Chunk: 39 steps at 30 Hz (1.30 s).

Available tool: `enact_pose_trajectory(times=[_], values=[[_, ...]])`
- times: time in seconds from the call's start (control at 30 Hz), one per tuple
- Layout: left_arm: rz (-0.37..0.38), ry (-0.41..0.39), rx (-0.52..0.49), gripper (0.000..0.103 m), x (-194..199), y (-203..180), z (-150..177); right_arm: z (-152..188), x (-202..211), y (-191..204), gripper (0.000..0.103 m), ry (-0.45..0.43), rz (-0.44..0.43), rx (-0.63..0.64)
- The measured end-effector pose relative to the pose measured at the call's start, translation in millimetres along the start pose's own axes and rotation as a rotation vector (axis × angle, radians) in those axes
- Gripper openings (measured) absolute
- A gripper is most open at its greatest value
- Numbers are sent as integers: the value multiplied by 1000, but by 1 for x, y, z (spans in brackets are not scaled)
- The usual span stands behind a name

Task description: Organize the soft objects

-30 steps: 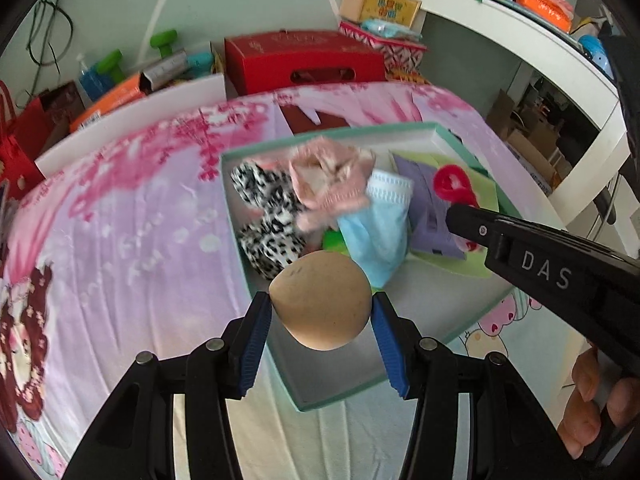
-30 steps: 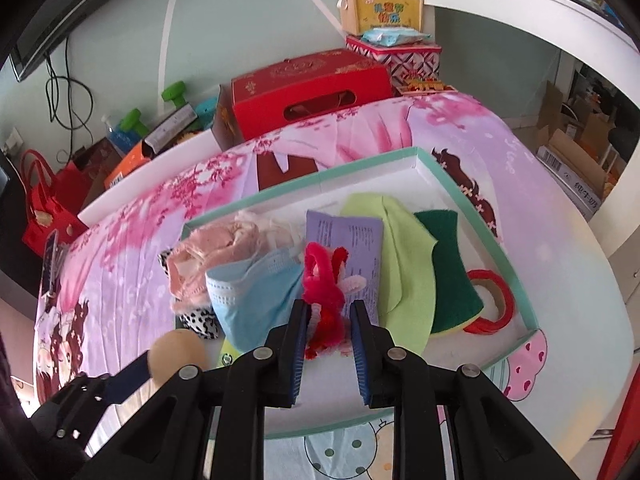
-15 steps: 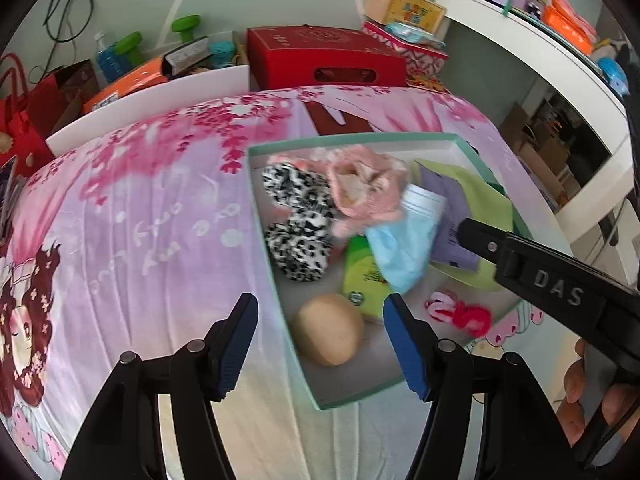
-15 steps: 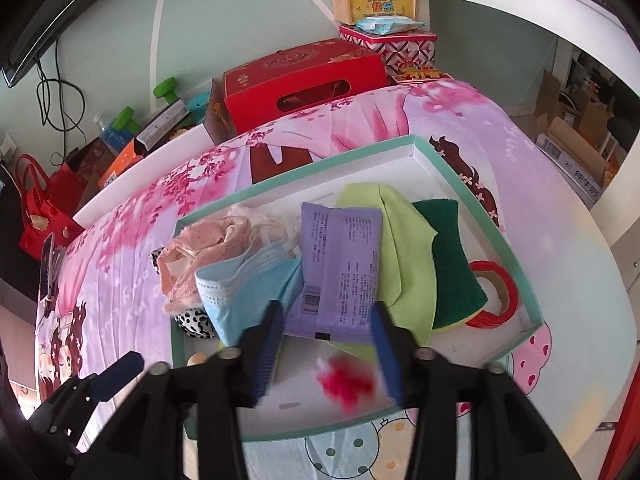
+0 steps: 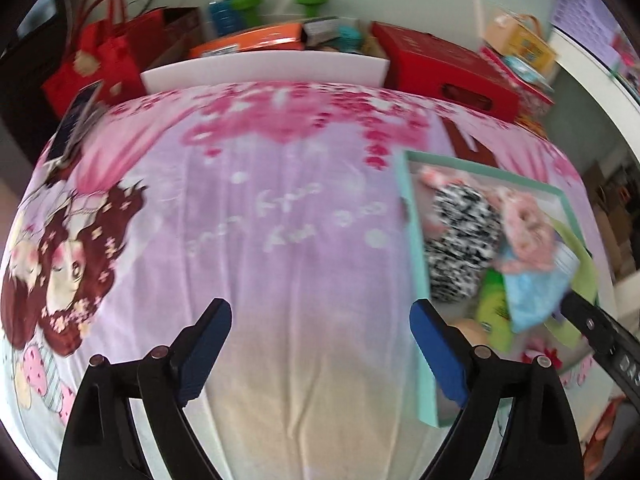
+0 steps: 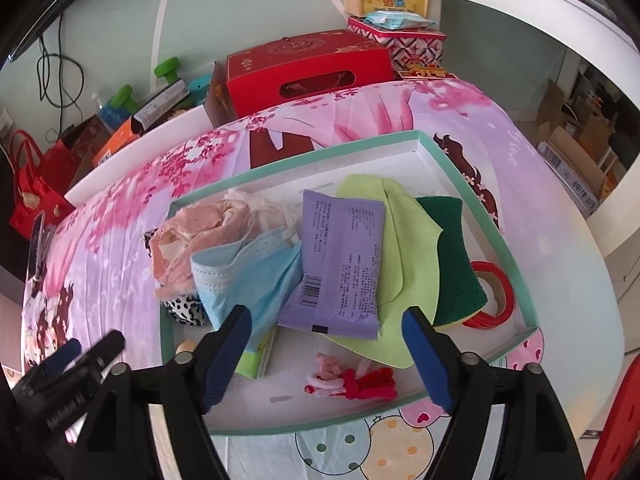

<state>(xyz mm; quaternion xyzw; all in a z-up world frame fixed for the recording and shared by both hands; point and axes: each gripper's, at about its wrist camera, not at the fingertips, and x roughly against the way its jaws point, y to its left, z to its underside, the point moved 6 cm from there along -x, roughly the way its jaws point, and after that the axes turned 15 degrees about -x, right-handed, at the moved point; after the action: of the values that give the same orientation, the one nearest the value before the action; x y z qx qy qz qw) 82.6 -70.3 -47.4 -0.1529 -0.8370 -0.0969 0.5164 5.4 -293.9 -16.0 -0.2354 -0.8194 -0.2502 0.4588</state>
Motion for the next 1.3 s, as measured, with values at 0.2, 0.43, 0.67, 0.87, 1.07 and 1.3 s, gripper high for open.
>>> enact_pose_trajectory(times=[0.2,0.43,0.67,0.87,1.07,1.3], values=[[-30,5,42,97,1,13,3,4,2,7,103,-3,3,40],[-40,16,14,97,8,6,5,8,5,17,103,-4,0,78],[-72,29,-2,97,15,8,6,12,8,28,103,0,-14,118],[-118,18,-11,97,25,10,6,14,10,34,103,-1,-18,138],[-172,16,-21,97,33,12,11,16,13,37,103,-3,-22,150],[-203,19,-14,97,39,15,15,17,14,40,103,-4,-24,163]])
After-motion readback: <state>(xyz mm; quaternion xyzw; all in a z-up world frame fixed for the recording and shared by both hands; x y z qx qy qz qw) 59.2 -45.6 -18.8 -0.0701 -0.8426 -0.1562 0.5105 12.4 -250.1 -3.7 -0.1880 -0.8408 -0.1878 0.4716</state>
